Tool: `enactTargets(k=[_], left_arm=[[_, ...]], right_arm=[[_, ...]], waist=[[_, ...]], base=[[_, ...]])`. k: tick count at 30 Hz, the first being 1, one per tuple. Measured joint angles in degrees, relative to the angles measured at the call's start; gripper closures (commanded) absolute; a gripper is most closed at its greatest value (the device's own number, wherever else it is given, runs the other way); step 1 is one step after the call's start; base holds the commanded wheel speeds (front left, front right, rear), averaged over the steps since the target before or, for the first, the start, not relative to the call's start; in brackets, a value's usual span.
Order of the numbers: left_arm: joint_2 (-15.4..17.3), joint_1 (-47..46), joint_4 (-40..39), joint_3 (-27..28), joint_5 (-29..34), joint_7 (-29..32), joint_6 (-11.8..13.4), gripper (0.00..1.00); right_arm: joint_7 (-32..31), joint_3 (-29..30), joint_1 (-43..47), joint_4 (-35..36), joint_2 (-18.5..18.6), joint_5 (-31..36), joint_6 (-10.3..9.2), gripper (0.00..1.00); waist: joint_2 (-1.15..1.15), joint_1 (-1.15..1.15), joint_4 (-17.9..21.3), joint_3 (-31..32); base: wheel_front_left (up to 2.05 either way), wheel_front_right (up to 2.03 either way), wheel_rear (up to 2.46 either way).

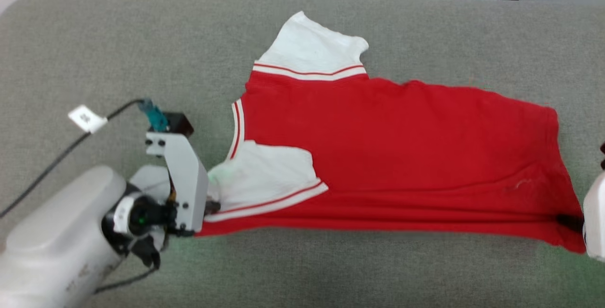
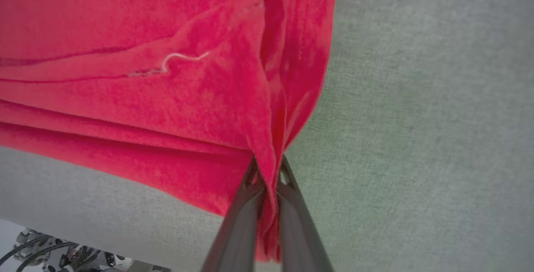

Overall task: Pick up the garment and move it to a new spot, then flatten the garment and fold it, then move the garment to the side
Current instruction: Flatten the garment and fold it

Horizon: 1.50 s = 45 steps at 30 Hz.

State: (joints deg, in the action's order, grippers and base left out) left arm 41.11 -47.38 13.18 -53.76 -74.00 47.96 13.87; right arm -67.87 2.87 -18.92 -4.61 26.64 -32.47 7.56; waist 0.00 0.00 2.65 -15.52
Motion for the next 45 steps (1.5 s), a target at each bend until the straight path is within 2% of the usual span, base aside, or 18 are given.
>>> enactTargets(k=[4, 8, 12, 19, 22, 24, 25, 28, 29, 32, 36, 42, 44, 45], left_arm=[[0.4, 2.5, -1.5, -0.6, 0.6, -1.4, 1.2, 1.00], [-0.8, 3.2, 0.5, -0.8, 1.0, -3.1, 1.5, 1.00], [-2.7, 2.7, 4.4, -1.5, 1.8, -3.1, 0.7, 1.00], [-6.4, 0.2, 11.5, -2.2, 2.0, -1.9, -0.9, 1.00], [-7.3, -0.4, 13.4, -2.7, 3.1, -2.9, -1.8, 0.60], [-8.0, -0.4, 14.4, -2.5, 3.4, -4.4, -2.3, 0.47], [-8.3, 0.0, 15.0, -2.0, 2.7, -4.8, -2.6, 0.34], [-8.5, 0.5, 15.7, -2.2, 2.5, -5.5, -3.4, 0.07], [-8.6, 0.5, 15.7, -2.5, 2.8, -5.5, -3.6, 0.02], [-8.9, 0.6, 15.8, -2.5, 2.5, -5.6, -3.8, 0.00], [-9.2, 0.3, 14.7, -2.6, 2.4, -4.6, -3.8, 0.00], [-6.9, -1.0, 11.7, -3.0, 2.9, -2.5, -3.0, 0.00], [-5.3, -1.8, 10.8, -2.9, 3.9, -2.7, -2.4, 0.00], [-4.4, -2.2, 10.3, -2.6, 4.4, -3.2, -2.3, 0.00]], right_arm=[[0.6, 1.7, 3.2, 1.5, -2.0, 0.8, -0.01, 1.00], [2.8, 1.4, 3.3, -0.7, -5.3, 3.0, -0.02, 1.00], [3.7, -0.1, 1.2, -3.7, -6.8, 4.6, -0.03, 1.00], [5.6, -2.8, -2.7, -8.3, -7.1, 5.2, -0.04, 1.00], [6.0, -3.9, -3.7, -10.0, -6.7, 4.7, -0.04, 1.00], [6.5, -4.7, -3.8, -10.9, -6.3, 4.3, -0.05, 1.00], [6.8, -5.0, -3.9, -11.3, -6.2, 4.2, -0.05, 1.00], [6.9, -6.0, -3.9, -12.3, -5.7, 3.6, -0.11, 1.00], [6.9, -6.5, -3.9, -12.4, -5.5, 3.5, -0.11, 1.00], [6.8, -6.9, -3.6, -12.9, -5.2, 2.8, -0.12, 0.95], [6.7, -7.1, -3.2, -13.4, -5.1, 2.9, -0.11, 0.95], [6.5, -7.2, -2.7, -13.7, -5.2, 3.0, -0.11, 0.86], [6.4, -7.1, -2.6, -13.7, -5.2, 3.1, -0.11, 0.75], [6.6, -7.1, -2.4, -13.7, -5.2, 3.2, -0.11, 0.51]], waist=[[0.00, 0.00, 0.2, -0.9], [0.00, 0.00, 0.7, -2.1], [0.00, 0.00, 1.4, -3.3], [0.00, 0.00, 2.3, -4.8], [0.00, 0.00, 2.5, -4.7], [0.00, 0.00, 2.4, -4.3], [0.00, 0.00, 2.4, -4.0], [0.00, 0.00, 2.3, -3.0], [0.00, 0.00, 2.2, -2.6], [0.00, 0.00, 1.9, -1.4], [0.00, 0.00, 1.4, 0.1], [0.00, 0.00, 0.5, 1.4], [0.00, 0.00, 0.3, 1.7], [0.00, 0.00, 0.2, 1.9]], base=[[0.00, 0.00, 0.00], [0.00, 0.00, 0.00], [0.00, 0.00, 0.00], [0.00, 0.00, 0.00], [0.00, 0.00, 0.00], [0.00, 0.00, 0.00], [0.00, 0.00, 0.00], [0.00, 0.00, 0.00], [0.00, 0.00, 0.00], [0.00, 0.00, 0.00], [0.00, 0.00, 0.00], [0.00, 0.00, 0.00], [0.00, 0.00, 0.00], [0.00, 0.00, 0.00]])
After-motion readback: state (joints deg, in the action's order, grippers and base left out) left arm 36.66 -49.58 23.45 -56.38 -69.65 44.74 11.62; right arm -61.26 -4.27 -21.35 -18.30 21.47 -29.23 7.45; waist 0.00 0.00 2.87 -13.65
